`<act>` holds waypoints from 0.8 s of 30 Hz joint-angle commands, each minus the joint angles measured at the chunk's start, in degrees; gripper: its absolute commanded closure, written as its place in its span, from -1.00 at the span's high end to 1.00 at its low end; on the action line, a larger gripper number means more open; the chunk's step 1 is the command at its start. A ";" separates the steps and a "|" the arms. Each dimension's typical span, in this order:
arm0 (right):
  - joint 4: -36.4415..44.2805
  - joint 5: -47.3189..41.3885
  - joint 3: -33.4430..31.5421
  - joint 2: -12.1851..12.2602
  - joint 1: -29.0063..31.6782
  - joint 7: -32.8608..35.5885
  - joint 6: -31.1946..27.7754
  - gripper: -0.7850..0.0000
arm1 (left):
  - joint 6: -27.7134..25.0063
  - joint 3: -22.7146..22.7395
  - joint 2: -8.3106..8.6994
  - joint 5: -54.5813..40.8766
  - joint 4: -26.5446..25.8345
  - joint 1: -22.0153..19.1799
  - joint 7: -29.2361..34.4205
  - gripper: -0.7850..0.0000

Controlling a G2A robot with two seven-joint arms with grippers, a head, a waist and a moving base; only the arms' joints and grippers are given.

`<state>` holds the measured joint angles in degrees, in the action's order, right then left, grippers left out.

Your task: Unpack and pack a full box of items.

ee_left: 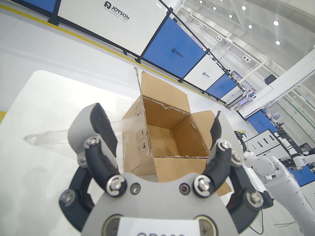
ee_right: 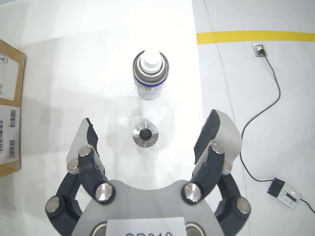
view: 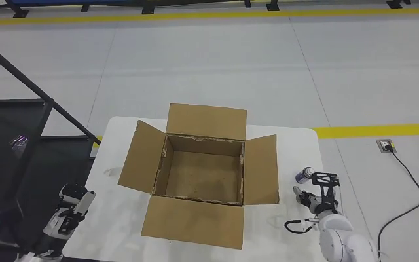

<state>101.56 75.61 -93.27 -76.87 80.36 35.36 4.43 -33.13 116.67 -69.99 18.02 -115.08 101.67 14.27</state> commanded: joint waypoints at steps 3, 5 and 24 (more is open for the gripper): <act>-4.81 -1.66 -1.31 0.42 -2.04 1.18 -3.91 1.00 | 0.00 0.00 0.00 0.00 0.00 0.00 0.00 1.00; -6.70 -1.93 -1.43 0.65 -3.23 1.97 -6.25 1.00 | 0.00 0.00 0.00 0.00 0.00 0.00 0.00 1.00; -11.05 -0.64 -0.61 1.85 -5.42 4.90 -11.82 -0.09 | 0.00 0.00 0.00 0.00 0.00 0.00 0.00 1.00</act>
<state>90.62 75.09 -93.90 -75.06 74.90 40.31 -7.30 -33.13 116.67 -69.99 18.02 -115.08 101.67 14.27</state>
